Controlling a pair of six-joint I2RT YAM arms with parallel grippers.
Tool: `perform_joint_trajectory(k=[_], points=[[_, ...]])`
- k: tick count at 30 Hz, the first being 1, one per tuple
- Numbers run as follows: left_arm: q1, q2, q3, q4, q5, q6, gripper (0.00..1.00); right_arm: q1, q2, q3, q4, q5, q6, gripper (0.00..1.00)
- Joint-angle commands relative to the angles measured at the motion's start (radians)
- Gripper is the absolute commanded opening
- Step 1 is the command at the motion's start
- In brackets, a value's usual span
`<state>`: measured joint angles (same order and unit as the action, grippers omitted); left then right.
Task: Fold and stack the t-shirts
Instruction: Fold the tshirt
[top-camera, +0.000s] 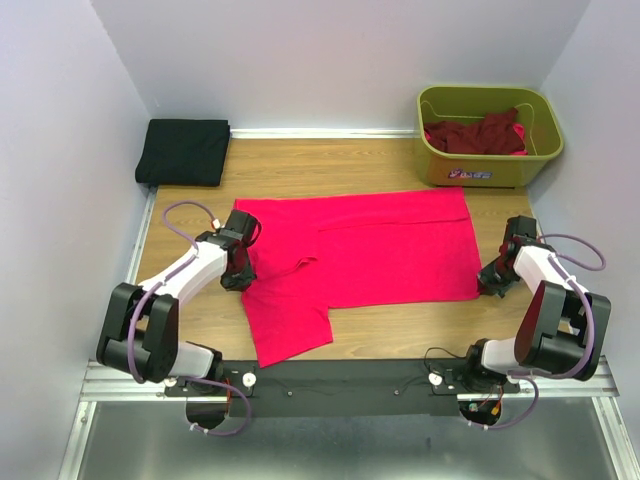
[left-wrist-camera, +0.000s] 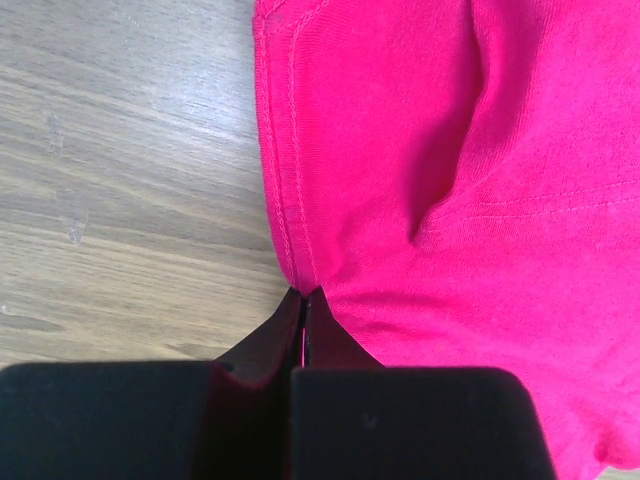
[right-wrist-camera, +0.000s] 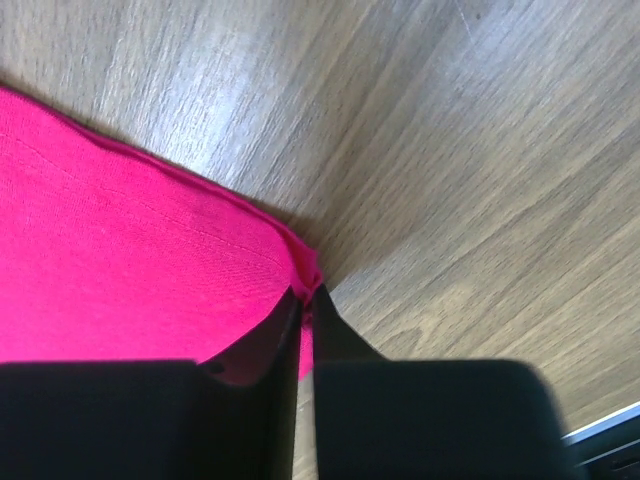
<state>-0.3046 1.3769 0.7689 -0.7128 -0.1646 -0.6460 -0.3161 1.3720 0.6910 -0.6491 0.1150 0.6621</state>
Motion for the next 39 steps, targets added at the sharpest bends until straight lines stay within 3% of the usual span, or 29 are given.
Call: perform_joint_trajectory(k=[1, 18, 39], points=[[0.013, -0.036, -0.016, 0.006, 0.020, 0.017, 0.00, -0.011, 0.003, -0.015, -0.004, 0.038, 0.001, 0.02], [0.119, -0.052, 0.046, -0.001, 0.109, 0.108, 0.00, -0.011, -0.034, 0.142, -0.081, -0.021, -0.107, 0.01], [0.262, 0.059, 0.202, 0.032, 0.266, 0.198, 0.00, 0.031, 0.277, 0.466, -0.046, -0.150, -0.183, 0.00]])
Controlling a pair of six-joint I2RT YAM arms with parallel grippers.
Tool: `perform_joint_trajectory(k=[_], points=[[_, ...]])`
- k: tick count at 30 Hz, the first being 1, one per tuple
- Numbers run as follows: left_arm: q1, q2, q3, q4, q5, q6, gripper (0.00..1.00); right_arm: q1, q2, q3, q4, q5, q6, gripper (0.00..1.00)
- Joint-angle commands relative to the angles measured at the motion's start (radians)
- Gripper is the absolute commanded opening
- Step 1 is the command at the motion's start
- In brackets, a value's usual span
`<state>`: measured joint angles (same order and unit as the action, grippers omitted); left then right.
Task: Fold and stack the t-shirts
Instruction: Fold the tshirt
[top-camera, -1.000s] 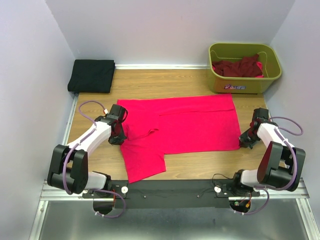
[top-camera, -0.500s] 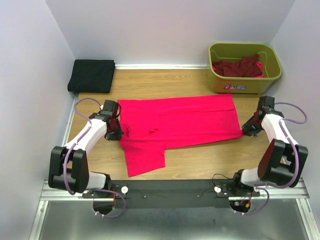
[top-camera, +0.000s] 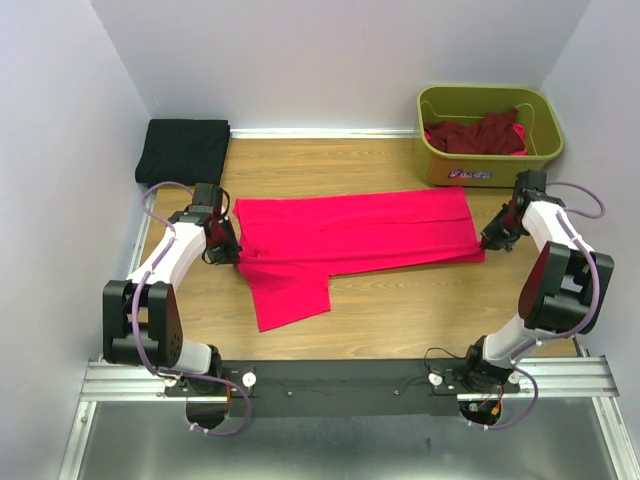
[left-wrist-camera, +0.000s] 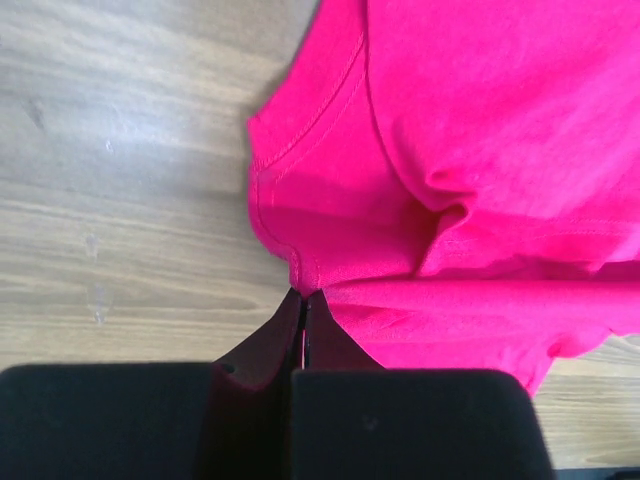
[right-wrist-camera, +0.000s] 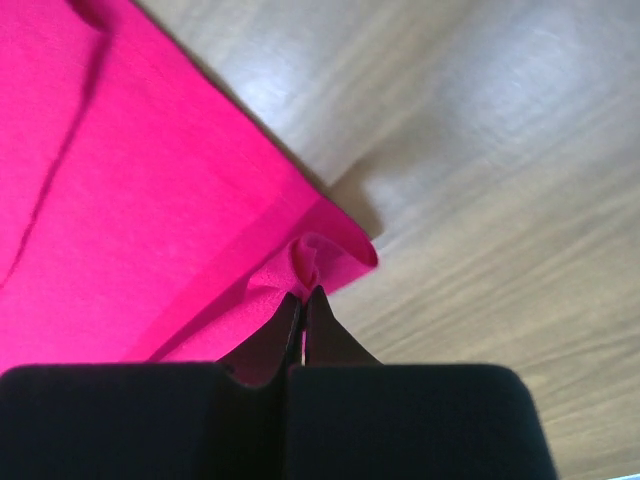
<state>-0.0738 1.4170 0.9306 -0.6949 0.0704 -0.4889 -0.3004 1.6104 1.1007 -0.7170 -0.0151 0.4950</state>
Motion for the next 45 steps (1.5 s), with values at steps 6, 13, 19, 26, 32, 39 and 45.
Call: perform_joint_trajectory(k=[6, 13, 19, 26, 32, 39, 45], points=[[0.063, 0.074, 0.082, 0.035, 0.065, 0.062, 0.00, 0.024, 0.111, 0.126, 0.033, -0.017, -0.019, 0.01], [0.089, 0.145, 0.152, 0.057, 0.091, 0.076, 0.00, 0.027, 0.186, 0.202, 0.040, -0.023, -0.021, 0.01], [0.095, 0.206, 0.186, 0.089, 0.092, 0.066, 0.00, 0.047, 0.247, 0.237, 0.057, -0.036, -0.016, 0.01], [0.100, 0.253, 0.163, 0.139, 0.081, 0.055, 0.00, 0.066, 0.295, 0.264, 0.094, -0.042, -0.003, 0.01], [0.104, 0.266, 0.162, 0.158, 0.071, 0.047, 0.00, 0.076, 0.302, 0.300, 0.110, -0.042, 0.008, 0.01], [0.114, 0.283, 0.145, 0.184, 0.063, 0.042, 0.00, 0.078, 0.339, 0.320, 0.117, -0.031, 0.013, 0.02], [0.117, 0.295, 0.132, 0.210, 0.060, 0.038, 0.00, 0.078, 0.367, 0.291, 0.133, 0.006, 0.011, 0.08]])
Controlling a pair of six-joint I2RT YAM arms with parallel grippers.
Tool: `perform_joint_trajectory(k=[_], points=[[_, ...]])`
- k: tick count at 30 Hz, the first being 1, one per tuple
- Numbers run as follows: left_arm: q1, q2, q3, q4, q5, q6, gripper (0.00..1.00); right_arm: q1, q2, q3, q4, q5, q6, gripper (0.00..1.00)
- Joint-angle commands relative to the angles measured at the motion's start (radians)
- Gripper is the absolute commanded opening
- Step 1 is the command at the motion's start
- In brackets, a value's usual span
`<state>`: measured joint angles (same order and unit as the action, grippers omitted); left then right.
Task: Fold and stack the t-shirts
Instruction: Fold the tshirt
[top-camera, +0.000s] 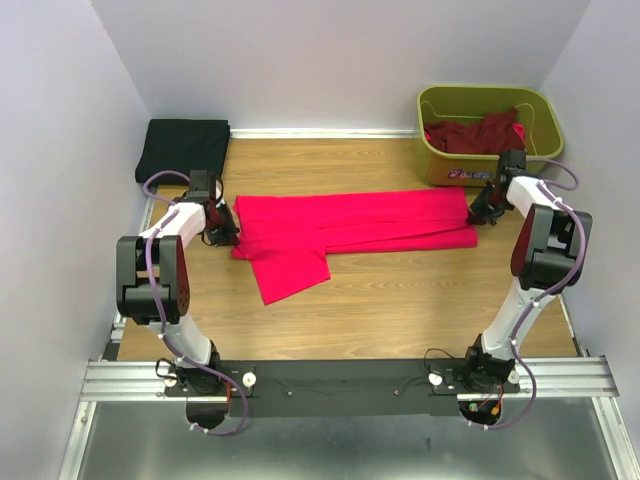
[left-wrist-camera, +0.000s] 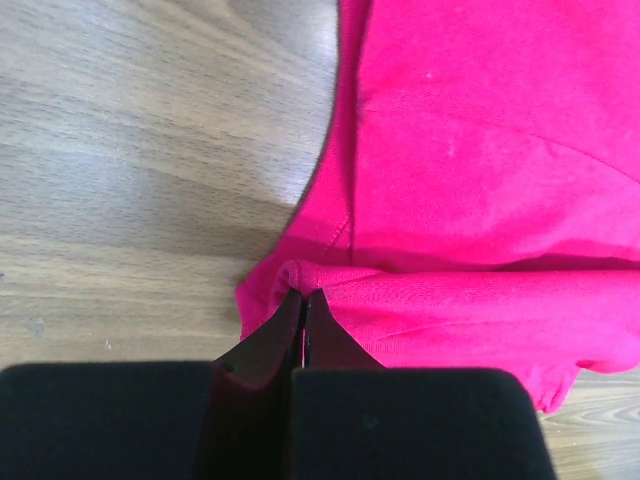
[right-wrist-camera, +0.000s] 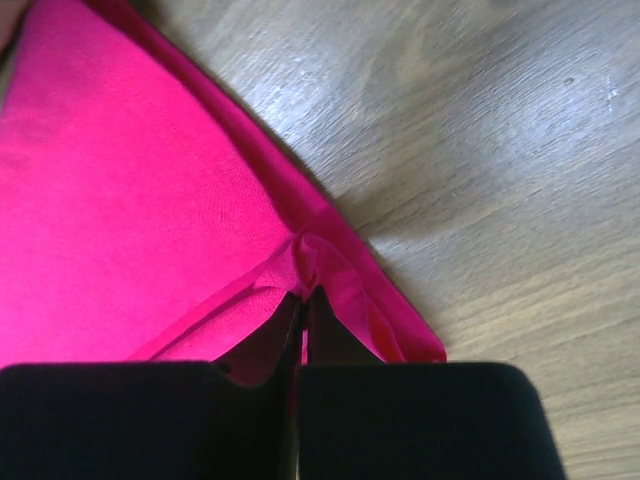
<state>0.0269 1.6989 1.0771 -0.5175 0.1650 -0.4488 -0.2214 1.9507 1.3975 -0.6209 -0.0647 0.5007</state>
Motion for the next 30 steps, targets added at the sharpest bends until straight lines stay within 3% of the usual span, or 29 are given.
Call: perform_joint_trajectory(k=[1, 9, 11, 15, 20, 25, 30], points=[[0.016, 0.013, -0.013, 0.031, -0.036, -0.005, 0.01, -0.001, 0.030, -0.009, 0.039, 0.055, 0.006, 0.14], [0.015, -0.089, 0.023, -0.012, -0.084, -0.004, 0.59, 0.036, -0.074, -0.021, 0.050, 0.032, -0.043, 0.55], [0.011, -0.154, 0.001, -0.027, -0.097, 0.002, 0.64, 0.063, -0.113, -0.032, 0.050, 0.039, -0.054, 0.61], [-0.024, -0.281, -0.070, -0.050, -0.136, -0.005, 0.66, 0.134, -0.216, -0.083, 0.050, 0.058, -0.079, 0.70], [-0.212, -0.401, -0.166, -0.081, -0.186, -0.047, 0.66, 0.299, -0.344, -0.172, 0.058, 0.108, -0.106, 0.73], [-0.396, -0.395, -0.247, -0.064, -0.196, -0.125, 0.64, 0.436, -0.418, -0.253, 0.079, 0.094, -0.082, 0.72], [-0.492, -0.322, -0.256, -0.023, -0.220, -0.154, 0.60, 0.508, -0.452, -0.333, 0.099, 0.078, -0.045, 0.72]])
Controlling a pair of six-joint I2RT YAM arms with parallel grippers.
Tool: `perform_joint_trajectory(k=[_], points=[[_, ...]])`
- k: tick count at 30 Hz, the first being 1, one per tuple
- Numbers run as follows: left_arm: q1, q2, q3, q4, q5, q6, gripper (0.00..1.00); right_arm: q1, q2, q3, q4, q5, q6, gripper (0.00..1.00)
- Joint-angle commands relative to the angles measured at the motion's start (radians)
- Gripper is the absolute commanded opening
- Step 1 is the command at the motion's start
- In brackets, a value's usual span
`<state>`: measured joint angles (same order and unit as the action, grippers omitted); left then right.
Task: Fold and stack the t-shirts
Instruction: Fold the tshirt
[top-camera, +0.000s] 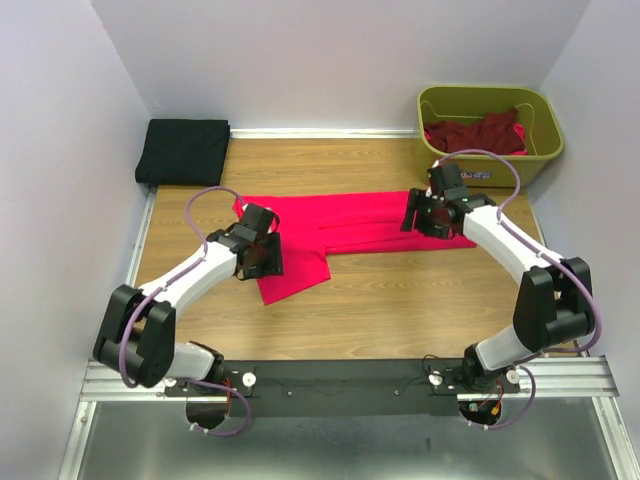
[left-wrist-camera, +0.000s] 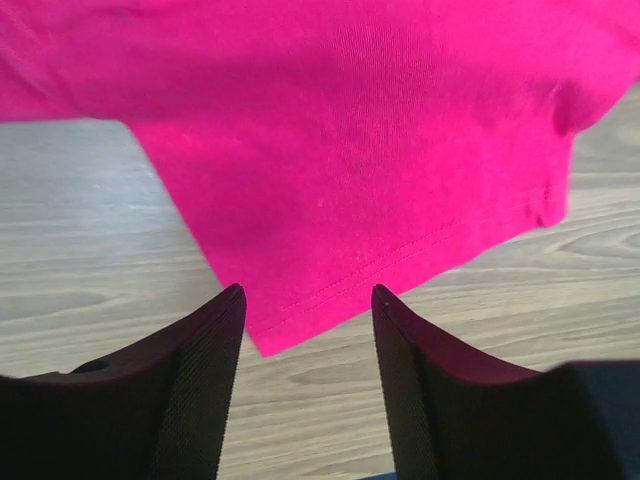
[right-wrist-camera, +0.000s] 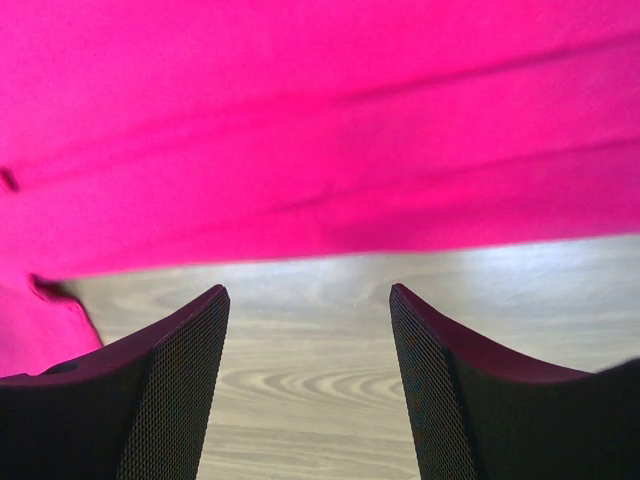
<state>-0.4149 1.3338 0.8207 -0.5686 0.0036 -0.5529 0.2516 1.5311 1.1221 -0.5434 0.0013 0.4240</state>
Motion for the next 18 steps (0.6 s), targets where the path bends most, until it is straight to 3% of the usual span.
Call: perform_joint_trajectory(k=[1, 10, 13, 16, 17, 18], points=[[-0.061, 0.060, 0.003, 0.035, -0.062, -0.053, 0.59, 0.044, -0.034, -0.067, 0.023, 0.011, 0.035, 0.72], [-0.153, 0.208, -0.005, 0.052, -0.116, -0.093, 0.54, 0.078, -0.103, -0.153, 0.033, 0.003, 0.048, 0.73], [-0.168, 0.235, -0.014, 0.055, -0.146, -0.100, 0.47, 0.078, -0.124, -0.173, 0.031, 0.005, 0.045, 0.77], [-0.177, 0.260, -0.035, 0.084, -0.151, -0.114, 0.20, 0.077, -0.135, -0.183, 0.031, 0.003, 0.045, 0.80], [-0.176, 0.265, -0.041, 0.091, -0.155, -0.122, 0.05, 0.077, -0.137, -0.185, 0.031, 0.005, 0.047, 0.80], [-0.176, 0.269, -0.045, 0.096, -0.157, -0.122, 0.00, 0.077, -0.140, -0.185, 0.031, 0.003, 0.047, 0.80]])
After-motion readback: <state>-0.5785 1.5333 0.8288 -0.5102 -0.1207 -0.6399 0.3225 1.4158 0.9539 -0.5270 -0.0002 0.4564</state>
